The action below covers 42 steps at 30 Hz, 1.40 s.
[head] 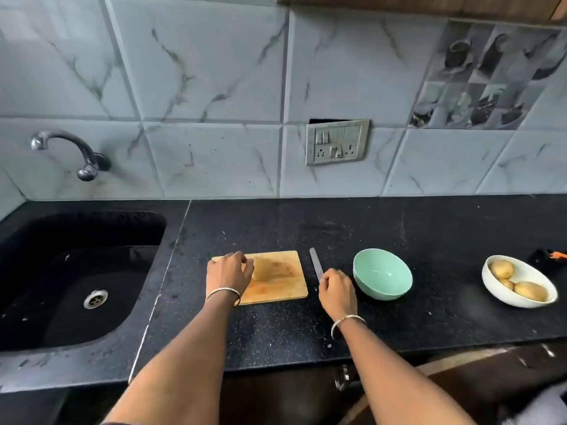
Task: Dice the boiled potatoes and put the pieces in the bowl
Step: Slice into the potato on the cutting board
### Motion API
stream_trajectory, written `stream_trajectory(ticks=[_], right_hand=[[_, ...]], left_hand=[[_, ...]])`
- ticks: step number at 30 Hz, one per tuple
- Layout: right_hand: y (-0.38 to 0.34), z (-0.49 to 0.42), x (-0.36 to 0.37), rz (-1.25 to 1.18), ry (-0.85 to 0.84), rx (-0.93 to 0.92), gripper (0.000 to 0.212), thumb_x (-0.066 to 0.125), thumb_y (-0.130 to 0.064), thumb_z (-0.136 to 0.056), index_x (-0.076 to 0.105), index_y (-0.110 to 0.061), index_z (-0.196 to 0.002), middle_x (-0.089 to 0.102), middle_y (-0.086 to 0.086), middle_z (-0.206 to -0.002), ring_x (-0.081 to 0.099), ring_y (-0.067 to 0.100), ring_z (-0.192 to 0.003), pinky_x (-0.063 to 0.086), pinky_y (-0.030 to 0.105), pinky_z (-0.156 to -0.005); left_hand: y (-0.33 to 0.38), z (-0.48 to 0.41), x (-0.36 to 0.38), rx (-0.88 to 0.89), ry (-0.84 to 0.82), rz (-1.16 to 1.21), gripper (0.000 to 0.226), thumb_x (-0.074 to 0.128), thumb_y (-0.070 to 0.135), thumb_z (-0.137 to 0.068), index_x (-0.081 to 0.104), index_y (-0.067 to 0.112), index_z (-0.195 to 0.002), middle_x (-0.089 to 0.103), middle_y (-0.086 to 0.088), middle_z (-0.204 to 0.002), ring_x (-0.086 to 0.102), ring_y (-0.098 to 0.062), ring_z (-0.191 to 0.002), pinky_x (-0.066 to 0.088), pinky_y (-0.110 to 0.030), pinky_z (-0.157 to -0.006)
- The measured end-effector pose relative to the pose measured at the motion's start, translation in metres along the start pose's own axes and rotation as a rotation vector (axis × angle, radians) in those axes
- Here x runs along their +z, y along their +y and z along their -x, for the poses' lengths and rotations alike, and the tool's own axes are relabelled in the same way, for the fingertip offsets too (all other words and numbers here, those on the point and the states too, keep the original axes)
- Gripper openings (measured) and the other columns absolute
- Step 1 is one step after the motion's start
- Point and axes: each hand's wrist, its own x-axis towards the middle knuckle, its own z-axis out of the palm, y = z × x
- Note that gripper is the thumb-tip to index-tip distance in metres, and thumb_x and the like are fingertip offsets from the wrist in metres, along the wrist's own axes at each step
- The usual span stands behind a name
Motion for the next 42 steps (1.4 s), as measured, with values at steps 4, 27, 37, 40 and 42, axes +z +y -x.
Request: stream_trajectory(ticks=[4, 27, 37, 40, 42], right_hand=[[0.004, -0.008, 0.014, 0.075, -0.136, 0.170, 0.038, 0.062, -0.035, -0.093, 0.056, -0.006, -0.117, 0.057, 0.013, -0.119, 0.055, 0.030, -0.110, 0.047, 0.037, -0.088], [-0.086, 0.016, 0.036, -0.336, -0.109, 0.202, 0.035, 0.035, -0.046, -0.101, 0.059, -0.020, -0.099, 0.069, 0.006, -0.079, 0.064, 0.028, -0.075, 0.049, 0.042, -0.066], [-0.105, 0.043, 0.067, -0.146, -0.218, 0.129, 0.038, 0.024, -0.041, -0.103, 0.054, -0.017, -0.099, 0.070, -0.001, -0.098, 0.064, 0.029, -0.091, 0.045, 0.040, -0.069], [-0.107, 0.048, 0.065, -0.118, -0.232, 0.155, 0.039, 0.022, -0.045, -0.102, 0.052, -0.019, -0.099, 0.069, 0.001, -0.097, 0.064, 0.031, -0.088, 0.040, 0.039, -0.063], [-0.109, 0.049, 0.063, -0.106, -0.225, 0.149, 0.039, 0.022, -0.046, -0.102, 0.051, -0.020, -0.100, 0.068, 0.002, -0.096, 0.064, 0.032, -0.087, 0.040, 0.039, -0.062]], left_hand=[[-0.014, -0.008, 0.020, 0.015, -0.072, 0.047, 0.043, 0.046, 0.056, -0.089, 0.056, 0.024, -0.116, 0.065, 0.001, -0.116, 0.063, -0.022, -0.100, 0.043, -0.041, -0.089], [-0.036, -0.027, 0.067, 0.120, -0.286, 0.547, 0.078, 0.084, 0.034, -0.068, 0.039, 0.024, -0.131, 0.052, 0.002, -0.130, 0.049, -0.019, -0.121, 0.043, -0.038, -0.098], [-0.041, -0.030, 0.073, 0.099, -0.288, 0.663, 0.066, 0.082, 0.019, -0.073, 0.044, 0.024, -0.127, 0.055, 0.009, -0.124, 0.048, -0.004, -0.112, 0.041, -0.015, -0.087], [-0.043, -0.027, 0.073, 0.090, -0.267, 0.695, 0.062, 0.081, 0.020, -0.074, 0.046, 0.029, -0.124, 0.057, 0.012, -0.122, 0.051, -0.008, -0.116, 0.049, -0.034, -0.095], [-0.043, -0.027, 0.073, 0.094, -0.264, 0.719, 0.060, 0.081, 0.019, -0.074, 0.048, 0.030, -0.123, 0.057, 0.014, -0.122, 0.052, -0.008, -0.116, 0.051, -0.036, -0.095]])
